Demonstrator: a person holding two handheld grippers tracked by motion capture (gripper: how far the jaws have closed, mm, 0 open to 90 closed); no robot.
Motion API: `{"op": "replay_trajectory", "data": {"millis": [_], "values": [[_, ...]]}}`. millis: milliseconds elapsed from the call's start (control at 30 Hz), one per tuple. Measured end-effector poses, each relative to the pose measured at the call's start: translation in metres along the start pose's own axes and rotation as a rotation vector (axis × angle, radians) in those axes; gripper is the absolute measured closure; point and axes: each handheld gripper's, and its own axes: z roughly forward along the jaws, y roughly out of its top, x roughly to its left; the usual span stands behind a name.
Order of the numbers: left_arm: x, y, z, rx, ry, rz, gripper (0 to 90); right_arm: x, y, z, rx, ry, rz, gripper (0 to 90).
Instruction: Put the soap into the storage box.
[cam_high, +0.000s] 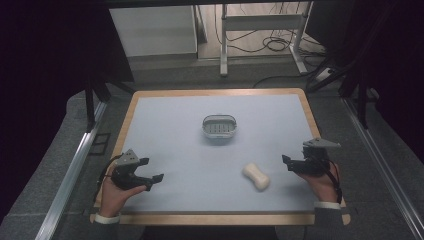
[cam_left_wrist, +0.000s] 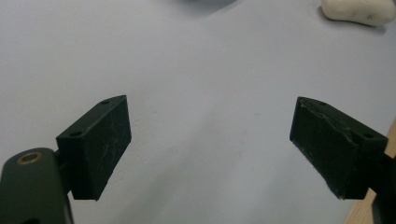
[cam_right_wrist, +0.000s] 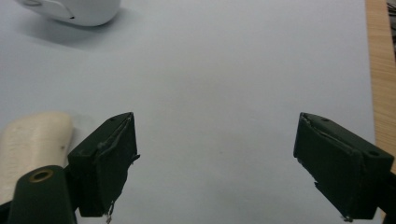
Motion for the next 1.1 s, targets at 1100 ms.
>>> {"op": "replay_trajectory", "data": {"millis": [1100], "values": [[0.0,-0.003,0.001,0.018,-0.001,-0.009,13.2,0.049,0.051,-0.011,0.166,0.132,-0.163,18.5]]}}
